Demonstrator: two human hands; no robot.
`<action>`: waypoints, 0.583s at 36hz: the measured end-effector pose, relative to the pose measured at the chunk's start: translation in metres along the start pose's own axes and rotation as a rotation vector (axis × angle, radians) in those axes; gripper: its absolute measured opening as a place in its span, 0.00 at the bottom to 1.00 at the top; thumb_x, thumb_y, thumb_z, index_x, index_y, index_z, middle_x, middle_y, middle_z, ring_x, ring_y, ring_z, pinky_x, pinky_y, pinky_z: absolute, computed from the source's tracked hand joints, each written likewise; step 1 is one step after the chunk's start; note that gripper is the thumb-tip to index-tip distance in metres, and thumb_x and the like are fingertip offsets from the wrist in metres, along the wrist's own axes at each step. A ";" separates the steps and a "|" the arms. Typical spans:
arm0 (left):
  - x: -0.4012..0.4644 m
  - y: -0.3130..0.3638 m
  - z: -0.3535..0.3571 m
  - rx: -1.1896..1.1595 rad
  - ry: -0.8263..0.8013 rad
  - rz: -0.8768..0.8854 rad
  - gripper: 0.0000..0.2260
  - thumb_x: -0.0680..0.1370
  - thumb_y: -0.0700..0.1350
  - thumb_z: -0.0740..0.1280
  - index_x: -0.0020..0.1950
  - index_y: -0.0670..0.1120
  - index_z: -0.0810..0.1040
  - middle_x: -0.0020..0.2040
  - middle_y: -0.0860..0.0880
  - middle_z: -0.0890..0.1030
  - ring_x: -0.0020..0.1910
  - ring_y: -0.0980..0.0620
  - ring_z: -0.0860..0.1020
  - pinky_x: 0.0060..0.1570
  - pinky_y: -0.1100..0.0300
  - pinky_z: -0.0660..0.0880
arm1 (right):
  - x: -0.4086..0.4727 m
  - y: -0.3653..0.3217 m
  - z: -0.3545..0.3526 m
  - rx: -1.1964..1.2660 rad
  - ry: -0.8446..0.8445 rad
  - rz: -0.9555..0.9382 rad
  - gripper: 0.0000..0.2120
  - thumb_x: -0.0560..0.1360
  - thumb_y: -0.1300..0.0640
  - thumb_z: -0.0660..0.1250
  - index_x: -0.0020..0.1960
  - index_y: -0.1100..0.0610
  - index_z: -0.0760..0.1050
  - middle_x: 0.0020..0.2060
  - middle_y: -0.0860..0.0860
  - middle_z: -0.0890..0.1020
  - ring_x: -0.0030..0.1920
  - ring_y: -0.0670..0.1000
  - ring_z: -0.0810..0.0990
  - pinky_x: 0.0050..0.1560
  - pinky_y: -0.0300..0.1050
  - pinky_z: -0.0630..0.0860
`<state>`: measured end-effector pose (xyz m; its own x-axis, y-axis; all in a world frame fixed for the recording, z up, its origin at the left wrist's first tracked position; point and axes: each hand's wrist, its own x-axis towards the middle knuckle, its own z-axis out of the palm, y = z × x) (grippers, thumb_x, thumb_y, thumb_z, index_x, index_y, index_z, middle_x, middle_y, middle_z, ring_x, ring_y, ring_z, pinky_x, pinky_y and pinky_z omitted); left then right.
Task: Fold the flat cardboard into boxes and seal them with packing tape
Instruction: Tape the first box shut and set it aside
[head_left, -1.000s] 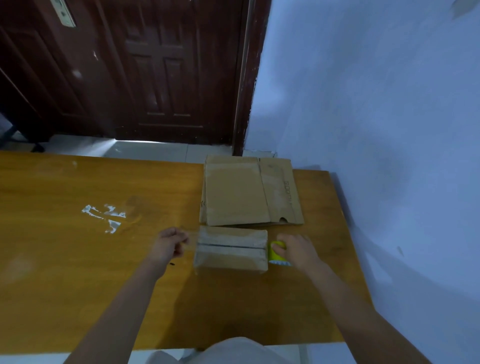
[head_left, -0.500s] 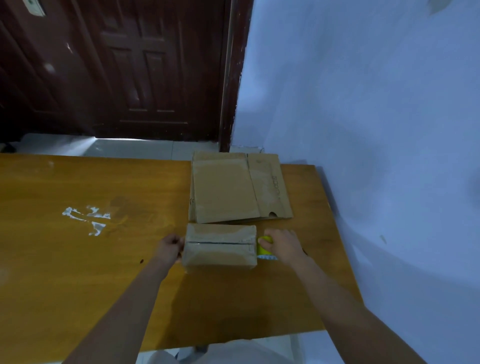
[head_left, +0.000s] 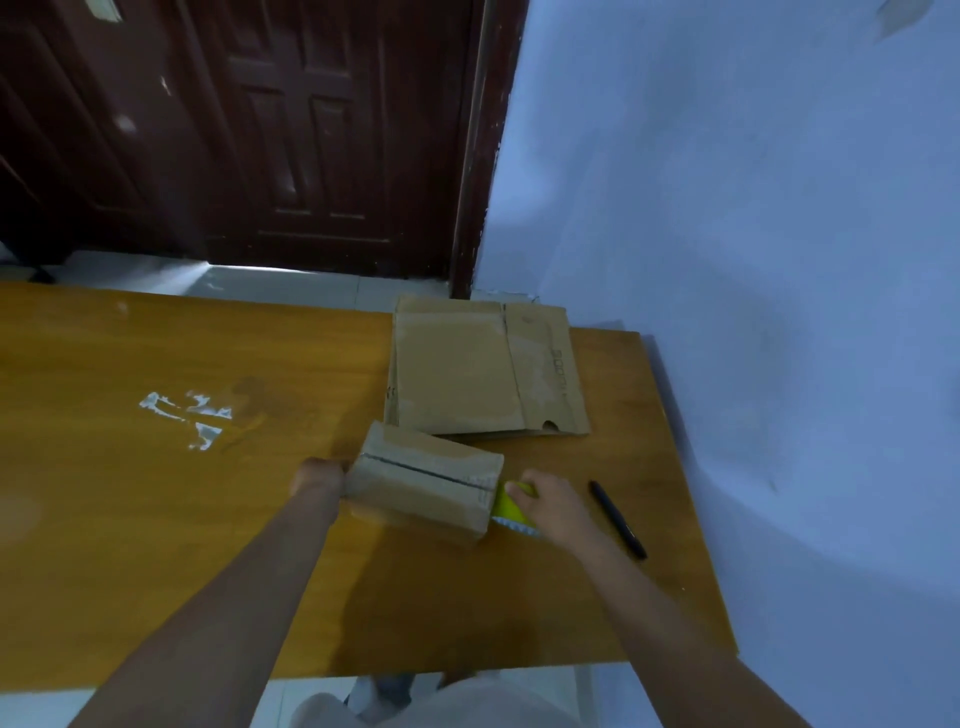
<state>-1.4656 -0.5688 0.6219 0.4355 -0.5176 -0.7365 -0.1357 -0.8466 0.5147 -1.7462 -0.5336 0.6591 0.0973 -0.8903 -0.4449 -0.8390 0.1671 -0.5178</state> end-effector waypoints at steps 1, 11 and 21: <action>-0.001 -0.001 -0.007 0.030 0.095 0.032 0.14 0.82 0.43 0.59 0.61 0.35 0.73 0.55 0.35 0.76 0.54 0.35 0.75 0.48 0.45 0.74 | -0.002 -0.001 0.004 0.047 -0.008 -0.001 0.16 0.80 0.47 0.58 0.37 0.54 0.65 0.30 0.49 0.66 0.30 0.46 0.65 0.32 0.42 0.60; -0.036 0.003 0.008 0.729 0.296 0.741 0.24 0.83 0.53 0.50 0.77 0.43 0.56 0.77 0.45 0.56 0.76 0.45 0.53 0.74 0.46 0.48 | -0.002 -0.006 0.031 0.427 -0.160 -0.023 0.11 0.78 0.60 0.61 0.37 0.56 0.67 0.33 0.50 0.68 0.34 0.48 0.69 0.36 0.40 0.65; -0.036 -0.013 0.027 0.908 0.327 0.646 0.33 0.80 0.62 0.42 0.77 0.42 0.38 0.78 0.43 0.39 0.77 0.45 0.40 0.74 0.49 0.40 | -0.005 0.002 0.039 0.500 -0.275 -0.135 0.08 0.78 0.57 0.63 0.40 0.53 0.73 0.34 0.48 0.75 0.31 0.36 0.74 0.34 0.32 0.69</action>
<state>-1.5036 -0.5428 0.6301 0.2434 -0.9410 -0.2349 -0.9472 -0.2828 0.1514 -1.7272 -0.5123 0.6315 0.3767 -0.7863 -0.4896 -0.4612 0.2992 -0.8353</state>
